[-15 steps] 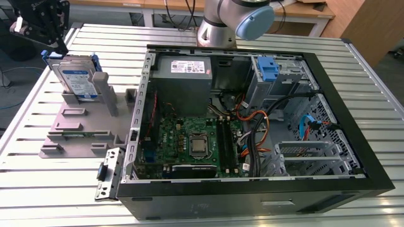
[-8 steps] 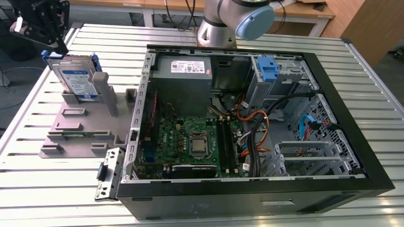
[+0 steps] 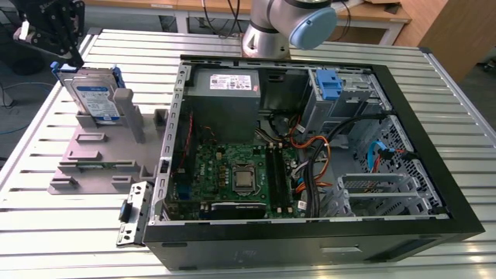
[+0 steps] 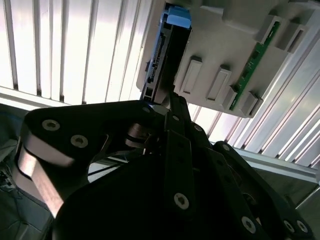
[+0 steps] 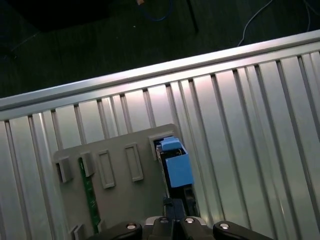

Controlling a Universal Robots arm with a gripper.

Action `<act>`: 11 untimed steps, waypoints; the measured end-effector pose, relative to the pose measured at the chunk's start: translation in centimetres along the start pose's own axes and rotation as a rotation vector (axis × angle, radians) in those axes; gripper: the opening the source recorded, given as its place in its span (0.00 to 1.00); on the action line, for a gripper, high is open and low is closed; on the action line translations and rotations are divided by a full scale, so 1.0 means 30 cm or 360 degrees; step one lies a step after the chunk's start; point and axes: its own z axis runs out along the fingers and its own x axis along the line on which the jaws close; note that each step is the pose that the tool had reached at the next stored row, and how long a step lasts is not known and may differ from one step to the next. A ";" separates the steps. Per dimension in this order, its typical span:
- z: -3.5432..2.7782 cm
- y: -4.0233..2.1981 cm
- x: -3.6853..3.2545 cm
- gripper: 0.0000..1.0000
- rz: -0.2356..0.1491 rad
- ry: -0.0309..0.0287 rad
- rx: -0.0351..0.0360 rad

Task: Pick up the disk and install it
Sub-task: 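Pick up the disk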

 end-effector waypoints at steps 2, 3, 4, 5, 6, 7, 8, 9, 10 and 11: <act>0.001 0.000 0.000 0.11 -0.0038 0.00014 -0.0001; 0.001 0.000 0.000 0.11 -0.0057 0.00021 -0.0002; 0.002 -0.001 0.000 0.11 -0.0079 0.00028 -0.0002; 0.003 -0.001 0.000 0.11 -0.0100 0.00035 -0.0003; 0.004 -0.001 0.000 0.11 -0.0120 0.00043 -0.0004; 0.004 -0.002 0.000 0.11 -0.0140 0.00049 -0.0004; 0.005 -0.002 0.000 0.11 -0.0159 0.00057 -0.0005; 0.006 -0.003 0.000 0.11 -0.0176 0.00063 -0.0005; 0.006 -0.003 -0.001 0.11 -0.0183 0.00065 -0.0005; 0.006 -0.004 -0.001 0.11 -0.0188 0.00068 -0.0006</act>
